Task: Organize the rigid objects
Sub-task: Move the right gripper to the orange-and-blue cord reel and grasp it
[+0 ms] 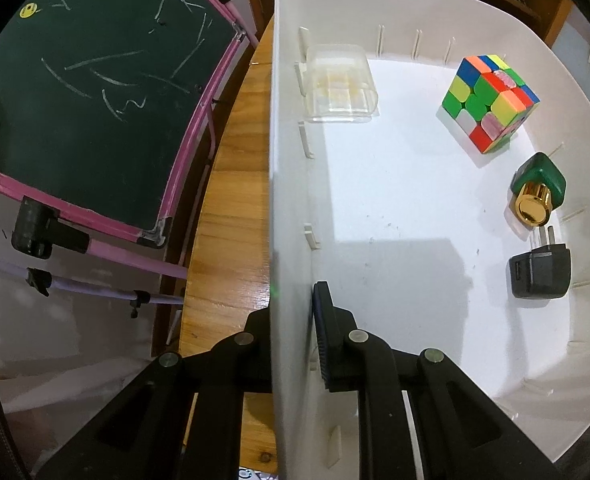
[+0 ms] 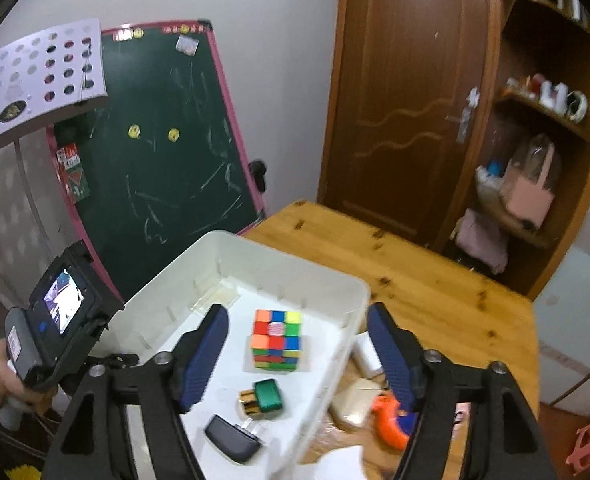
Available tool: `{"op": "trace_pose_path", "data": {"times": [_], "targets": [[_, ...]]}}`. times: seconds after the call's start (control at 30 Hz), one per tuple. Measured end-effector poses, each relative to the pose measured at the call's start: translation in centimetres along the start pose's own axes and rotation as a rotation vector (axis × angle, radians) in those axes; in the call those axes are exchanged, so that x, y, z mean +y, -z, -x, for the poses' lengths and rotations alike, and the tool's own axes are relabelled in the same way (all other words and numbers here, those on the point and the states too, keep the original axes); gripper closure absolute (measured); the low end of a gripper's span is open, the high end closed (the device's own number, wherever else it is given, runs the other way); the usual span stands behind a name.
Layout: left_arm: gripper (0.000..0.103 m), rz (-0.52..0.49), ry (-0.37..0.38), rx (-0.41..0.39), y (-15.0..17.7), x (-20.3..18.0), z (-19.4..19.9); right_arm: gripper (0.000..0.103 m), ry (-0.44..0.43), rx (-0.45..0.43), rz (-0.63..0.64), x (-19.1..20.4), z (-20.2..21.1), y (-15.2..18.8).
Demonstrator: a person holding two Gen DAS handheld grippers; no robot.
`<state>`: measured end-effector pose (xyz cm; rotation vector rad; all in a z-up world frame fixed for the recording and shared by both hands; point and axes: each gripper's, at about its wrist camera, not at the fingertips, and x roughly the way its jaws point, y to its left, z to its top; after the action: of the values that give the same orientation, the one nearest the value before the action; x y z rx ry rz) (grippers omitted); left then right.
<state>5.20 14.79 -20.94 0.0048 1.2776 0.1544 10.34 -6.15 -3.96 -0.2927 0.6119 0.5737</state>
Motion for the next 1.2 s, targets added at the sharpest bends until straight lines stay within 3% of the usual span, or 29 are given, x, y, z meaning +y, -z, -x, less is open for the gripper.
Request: {"op": "trace_pose_path", "data": {"times": [0.3,0.63,0.93,1.2], "targets": [[0.084,0.017,0.002,0.002,0.2,0.2,0.0,0.028,0.089,-0.005,-0.009,-4.9,2.5,1.6],[0.084,0.024,0.006,0.003,0.1,0.5,-0.1,0.028,0.160,0.113,-0.037,-9.4,-0.3,4.8],[0.084,0.027,0.008,0.003,0.1,0.5,-0.2,0.028,0.143,0.248,-0.071,-12.0,-4.2,8.3],[0.084,0.040,0.014,0.002,0.1,0.9,-0.1,0.028,0.073,0.334,-0.018,-13.3,-6.6,11.0]]}}
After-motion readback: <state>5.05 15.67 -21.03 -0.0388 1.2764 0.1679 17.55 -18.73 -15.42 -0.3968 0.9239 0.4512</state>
